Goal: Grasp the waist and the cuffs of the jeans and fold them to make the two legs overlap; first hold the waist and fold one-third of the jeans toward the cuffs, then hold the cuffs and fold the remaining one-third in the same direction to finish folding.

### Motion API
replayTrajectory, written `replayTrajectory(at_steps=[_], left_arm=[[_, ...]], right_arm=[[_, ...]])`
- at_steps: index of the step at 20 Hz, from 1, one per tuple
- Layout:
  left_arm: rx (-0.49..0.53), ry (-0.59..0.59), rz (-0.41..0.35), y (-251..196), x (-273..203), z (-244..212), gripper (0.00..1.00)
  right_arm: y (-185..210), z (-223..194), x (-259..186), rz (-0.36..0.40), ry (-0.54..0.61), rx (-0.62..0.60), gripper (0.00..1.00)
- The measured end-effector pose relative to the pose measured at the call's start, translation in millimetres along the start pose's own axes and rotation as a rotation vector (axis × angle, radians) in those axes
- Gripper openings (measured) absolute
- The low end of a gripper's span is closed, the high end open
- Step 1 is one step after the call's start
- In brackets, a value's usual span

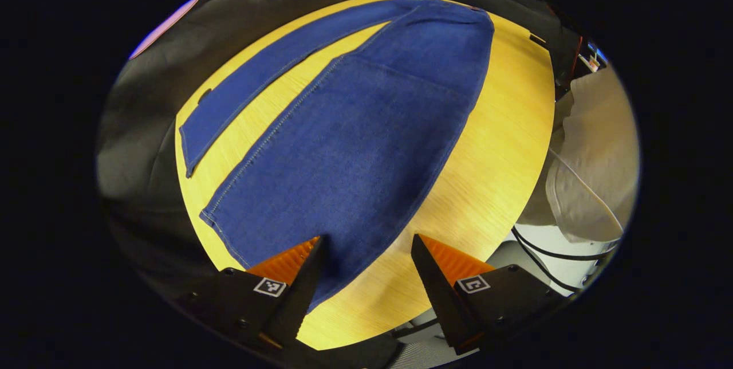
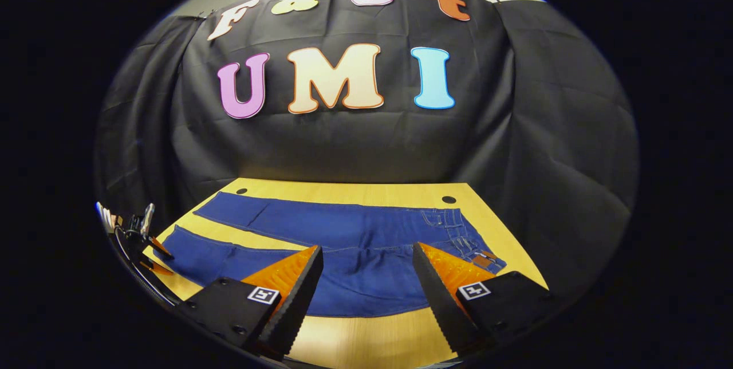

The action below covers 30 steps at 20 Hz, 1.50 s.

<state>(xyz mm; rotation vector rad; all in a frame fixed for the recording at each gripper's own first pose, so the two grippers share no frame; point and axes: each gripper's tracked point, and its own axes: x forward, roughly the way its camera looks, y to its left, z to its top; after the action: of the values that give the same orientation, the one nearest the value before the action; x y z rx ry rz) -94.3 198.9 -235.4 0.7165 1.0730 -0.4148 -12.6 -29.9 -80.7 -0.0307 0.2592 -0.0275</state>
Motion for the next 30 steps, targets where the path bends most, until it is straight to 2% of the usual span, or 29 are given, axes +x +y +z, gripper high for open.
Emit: replayTrajectory(at_steps=[1, 3, 5, 8, 9, 11, 12, 16, 22, 24, 25, 26, 28, 29, 30], left_arm=[[0.003, 0.014, -0.008, -0.6, -1.0, -0.6, 0.89], [0.011, 0.042, -0.044, -6.0, 0.2, -0.2, 0.90], [0.031, 0.072, -0.085, -7.5, 3.3, 0.4, 0.86], [0.037, 0.129, -0.132, -5.7, 5.6, 0.0, 0.85], [0.055, 0.147, -0.139, -4.6, 4.5, 0.2, 0.85], [0.077, 0.178, -0.148, -3.6, 6.5, 0.4, 0.85], [0.071, 0.192, -0.149, -3.7, 7.6, 0.8, 0.84], [0.073, 0.256, -0.145, -3.5, 6.7, 0.2, 0.82], [0.029, 0.336, -0.118, -0.3, 6.9, -0.7, 0.64], [0.012, 0.334, -0.102, 4.4, 7.8, 2.0, 0.54], [0.008, 0.331, -0.089, 8.4, 9.1, 5.5, 0.35], [0.013, 0.324, -0.059, 12.6, 10.2, 4.3, 0.30], [0.021, 0.307, -0.028, 11.3, 11.7, 6.2, 0.01], [0.023, 0.305, -0.011, 11.1, 11.3, 6.0, 0.00], [0.020, 0.299, 0.004, 11.1, 11.9, 6.3, 0.00]], right_arm=[[-2.0, 0.6, 1.0, -0.002, 0.001, 0.010, 0.97], [-7.7, 0.0, 3.9, -0.008, 0.006, 0.024, 0.97], [-11.6, -1.1, 6.4, -0.012, 0.012, 0.033, 0.97], [-16.8, -2.3, 10.0, -0.012, 0.021, 0.035, 0.97], [-18.8, -2.7, 10.2, -0.012, 0.024, 0.031, 0.94], [-22.0, -3.9, 12.8, -0.008, 0.033, 0.030, 0.94], [-23.1, -5.0, 15.0, -0.001, 0.038, 0.033, 0.97], [-27.1, -8.8, 22.6, 0.033, 0.061, 0.020, 0.94], [-35.0, -10.1, 33.8, 0.115, 0.074, -0.067, 0.97], [-35.0, -14.1, 36.3, 0.157, 0.090, -0.095, 0.97], [-36.6, -18.1, 37.6, 0.177, 0.103, -0.117, 0.97], [-38.5, -23.8, 39.2, 0.196, 0.122, -0.145, 0.97], [-43.4, -36.8, 41.0, 0.236, 0.162, -0.205, 0.97], [-44.6, -44.7, 42.3, 0.263, 0.186, -0.240, 0.94], [-45.8, -52.3, 44.5, 0.290, 0.213, -0.278, 0.97]])
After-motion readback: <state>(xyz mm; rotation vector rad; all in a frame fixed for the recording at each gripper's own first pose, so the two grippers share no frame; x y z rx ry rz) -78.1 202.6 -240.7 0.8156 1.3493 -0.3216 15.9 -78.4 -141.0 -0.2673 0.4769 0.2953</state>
